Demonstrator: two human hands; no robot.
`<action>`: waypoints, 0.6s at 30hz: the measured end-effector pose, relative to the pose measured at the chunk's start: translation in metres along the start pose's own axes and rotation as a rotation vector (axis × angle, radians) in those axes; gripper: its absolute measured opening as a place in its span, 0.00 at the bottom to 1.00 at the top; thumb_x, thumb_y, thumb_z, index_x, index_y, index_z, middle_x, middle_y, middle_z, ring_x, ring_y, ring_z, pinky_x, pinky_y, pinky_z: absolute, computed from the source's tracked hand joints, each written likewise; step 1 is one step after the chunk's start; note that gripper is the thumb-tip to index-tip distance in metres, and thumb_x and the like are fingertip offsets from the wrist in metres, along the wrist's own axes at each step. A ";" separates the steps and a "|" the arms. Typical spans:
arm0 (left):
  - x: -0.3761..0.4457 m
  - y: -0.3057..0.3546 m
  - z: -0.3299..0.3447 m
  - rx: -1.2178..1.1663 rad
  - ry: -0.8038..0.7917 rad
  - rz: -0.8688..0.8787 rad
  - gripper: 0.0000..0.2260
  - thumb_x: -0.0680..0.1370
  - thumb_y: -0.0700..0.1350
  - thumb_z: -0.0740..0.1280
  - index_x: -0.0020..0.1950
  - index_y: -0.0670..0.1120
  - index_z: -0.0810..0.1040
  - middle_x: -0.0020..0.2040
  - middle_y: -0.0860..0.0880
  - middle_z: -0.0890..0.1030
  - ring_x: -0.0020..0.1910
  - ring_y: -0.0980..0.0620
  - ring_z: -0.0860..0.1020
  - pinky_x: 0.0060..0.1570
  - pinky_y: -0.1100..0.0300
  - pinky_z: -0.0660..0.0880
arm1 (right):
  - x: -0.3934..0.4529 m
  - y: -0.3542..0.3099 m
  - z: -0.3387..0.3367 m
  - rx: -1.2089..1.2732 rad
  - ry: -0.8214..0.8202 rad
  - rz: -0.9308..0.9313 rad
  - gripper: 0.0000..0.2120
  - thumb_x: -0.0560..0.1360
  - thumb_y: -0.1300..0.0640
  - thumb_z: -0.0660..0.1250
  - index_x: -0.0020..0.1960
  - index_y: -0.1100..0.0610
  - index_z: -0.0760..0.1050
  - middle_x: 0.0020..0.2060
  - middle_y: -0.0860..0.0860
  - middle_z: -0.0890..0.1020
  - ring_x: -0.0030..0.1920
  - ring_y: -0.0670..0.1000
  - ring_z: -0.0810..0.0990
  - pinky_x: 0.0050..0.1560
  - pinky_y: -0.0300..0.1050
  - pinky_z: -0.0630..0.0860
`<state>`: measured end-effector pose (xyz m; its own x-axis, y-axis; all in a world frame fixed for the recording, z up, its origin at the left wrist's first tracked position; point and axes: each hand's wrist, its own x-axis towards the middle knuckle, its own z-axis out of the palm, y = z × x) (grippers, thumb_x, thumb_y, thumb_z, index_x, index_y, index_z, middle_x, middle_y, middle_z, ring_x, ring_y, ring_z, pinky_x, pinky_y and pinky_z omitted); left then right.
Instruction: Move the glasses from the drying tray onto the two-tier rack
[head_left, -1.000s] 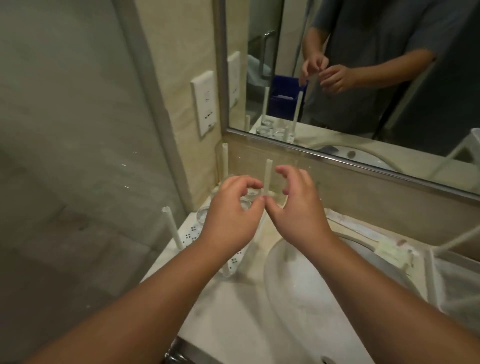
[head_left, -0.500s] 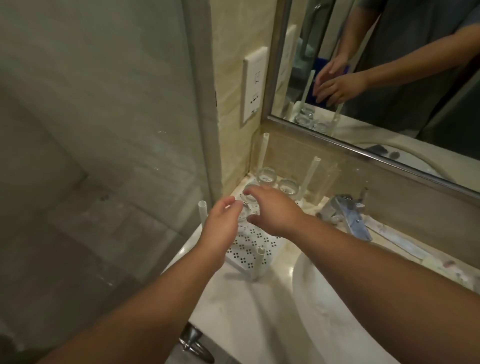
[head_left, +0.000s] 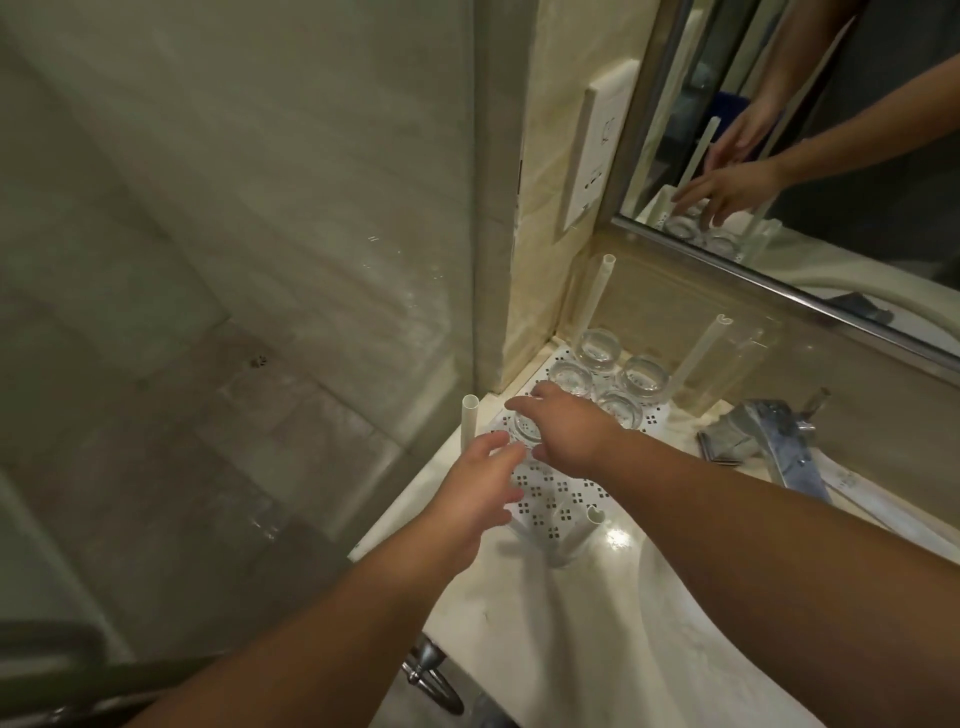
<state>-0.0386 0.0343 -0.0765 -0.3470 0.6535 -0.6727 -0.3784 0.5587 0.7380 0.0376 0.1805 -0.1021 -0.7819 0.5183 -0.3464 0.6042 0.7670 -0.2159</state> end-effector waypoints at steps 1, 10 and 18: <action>-0.002 -0.002 -0.002 0.003 -0.010 -0.010 0.16 0.80 0.53 0.64 0.68 0.56 0.71 0.58 0.54 0.77 0.55 0.48 0.81 0.57 0.53 0.76 | 0.000 0.001 0.002 0.023 0.004 0.003 0.29 0.76 0.60 0.68 0.75 0.47 0.64 0.68 0.55 0.67 0.60 0.58 0.76 0.57 0.52 0.76; -0.010 -0.007 -0.005 -0.033 -0.034 -0.059 0.07 0.81 0.49 0.64 0.59 0.54 0.75 0.57 0.51 0.78 0.55 0.46 0.82 0.52 0.53 0.77 | -0.009 -0.003 0.008 0.020 0.025 0.000 0.26 0.75 0.62 0.69 0.69 0.47 0.66 0.60 0.54 0.71 0.48 0.56 0.78 0.47 0.51 0.78; -0.021 -0.005 0.005 -0.122 -0.058 -0.058 0.07 0.81 0.51 0.64 0.57 0.53 0.76 0.59 0.46 0.80 0.54 0.44 0.83 0.52 0.50 0.79 | -0.042 -0.001 -0.024 0.107 0.188 0.017 0.25 0.73 0.53 0.71 0.67 0.43 0.68 0.58 0.49 0.74 0.51 0.53 0.78 0.45 0.48 0.75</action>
<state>-0.0250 0.0202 -0.0663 -0.2728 0.6525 -0.7070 -0.4994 0.5320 0.6838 0.0657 0.1667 -0.0658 -0.7805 0.5998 -0.1764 0.6223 0.7185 -0.3106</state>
